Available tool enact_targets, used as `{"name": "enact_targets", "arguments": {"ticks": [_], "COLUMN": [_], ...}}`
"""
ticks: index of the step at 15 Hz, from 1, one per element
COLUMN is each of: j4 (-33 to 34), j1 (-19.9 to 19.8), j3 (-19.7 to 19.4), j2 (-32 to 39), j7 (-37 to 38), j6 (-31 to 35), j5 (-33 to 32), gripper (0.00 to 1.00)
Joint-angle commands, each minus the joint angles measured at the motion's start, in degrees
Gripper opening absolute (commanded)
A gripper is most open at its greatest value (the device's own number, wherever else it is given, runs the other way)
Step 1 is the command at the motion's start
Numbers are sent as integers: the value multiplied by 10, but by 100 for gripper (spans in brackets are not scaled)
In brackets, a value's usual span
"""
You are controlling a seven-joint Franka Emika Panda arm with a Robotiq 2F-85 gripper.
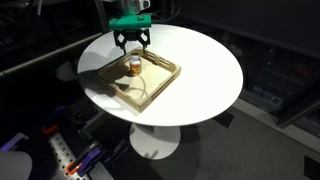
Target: Put the lid on the bottle
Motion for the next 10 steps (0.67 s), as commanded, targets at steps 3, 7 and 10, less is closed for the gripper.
{"name": "enact_targets", "arguments": {"ticks": [3,7,10], "j4": [8,4,-5], "j1": [-4,3,6], "j3": [8,5,-1], "j2": [-6,-19,-41], "j7": [-16,13,57], "j6": [-11,-30,-36], "j5": [15,9,9], "gripper": [100,100,100]}}
